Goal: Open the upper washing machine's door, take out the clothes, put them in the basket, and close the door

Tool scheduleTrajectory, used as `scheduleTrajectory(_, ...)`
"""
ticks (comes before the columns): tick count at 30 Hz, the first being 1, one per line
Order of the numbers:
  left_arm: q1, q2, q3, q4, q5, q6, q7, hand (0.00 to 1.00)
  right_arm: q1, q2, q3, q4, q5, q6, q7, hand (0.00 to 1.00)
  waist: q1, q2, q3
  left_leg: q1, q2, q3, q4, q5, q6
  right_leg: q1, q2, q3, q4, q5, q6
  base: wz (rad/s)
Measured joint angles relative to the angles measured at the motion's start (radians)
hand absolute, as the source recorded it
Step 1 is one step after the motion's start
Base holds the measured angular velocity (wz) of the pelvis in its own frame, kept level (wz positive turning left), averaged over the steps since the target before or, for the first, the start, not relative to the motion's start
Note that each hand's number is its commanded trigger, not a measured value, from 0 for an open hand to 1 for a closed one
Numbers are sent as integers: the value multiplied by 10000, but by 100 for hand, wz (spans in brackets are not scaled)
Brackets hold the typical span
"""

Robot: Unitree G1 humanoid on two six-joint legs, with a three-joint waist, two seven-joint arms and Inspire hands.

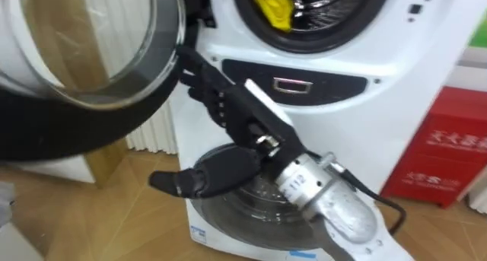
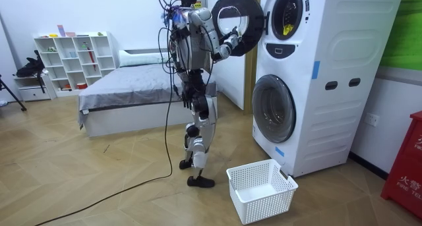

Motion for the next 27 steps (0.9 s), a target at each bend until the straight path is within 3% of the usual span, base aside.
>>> scheduleTrajectory(1, 3, 0, 17, 1, 15, 13, -57, 0, -79, 10, 128, 35, -26, 108, 129, 0, 111, -62, 49, -1, -11, -20, -1, -1, -1, 23, -9, -35, -2, 0, 2, 9)
scheduleTrajectory(3, 27, -3, 16, -1, 12, 19, -111, 0, -88, 41, 158, 36, 18, 251, 262, 0, 257, -174, 69, -8, -20, -49, 0, -18, -18, 35, -19, -45, -4, -2, 15, 15)
scheduleTrajectory(6, 168, 2, 18, -1, -63, 104, -135, 0, -55, -159, 18, 22, 70, 197, 239, 0, -43, -172, 87, -124, -78, -277, 10, -45, -34, 20, -57, -5, 7, -18, 73, 24)
scheduleTrajectory(11, 11, 72, 165, -11, -46, 55, -122, 0, -56, -622, -397, 24, 114, 266, 19, 0, -242, -143, 86, -347, -73, -352, 92, -45, -34, -135, -47, -36, 17, -12, 75, 7)
scheduleTrajectory(17, 302, 11, 553, -110, -35, -28, -116, 0, -18, -740, -1425, -323, 59, 255, -75, 0, -656, 3, 15, -336, -87, -342, 101, -49, -29, -102, -58, -45, 17, 4, 93, 1)
scheduleTrajectory(20, 478, -48, 646, 12, -51, -15, -73, 0, 55, -969, -1857, -804, 254, 241, -378, 0, -1001, 140, -77, -288, -93, -292, 101, -49, -28, -69, -76, -22, 48, 24, 101, -1)
scheduleTrajectory(22, 625, -56, 693, 11, -80, -41, 105, 0, 76, -1270, -2232, -880, 597, 150, -590, 0, -1250, 273, -54, -126, -88, -234, 106, -49, -28, 75, -75, 13, 45, 26, 99, -4)
scheduleTrajectory(27, 746, -101, 931, -19, -76, -257, 172, 0, 482, -1389, -3147, -988, 746, -71, -1003, 0, -1573, 391, -56, 17, -72, -72, 104, -50, -28, 173, -59, 209, 31, 25, 98, -7)
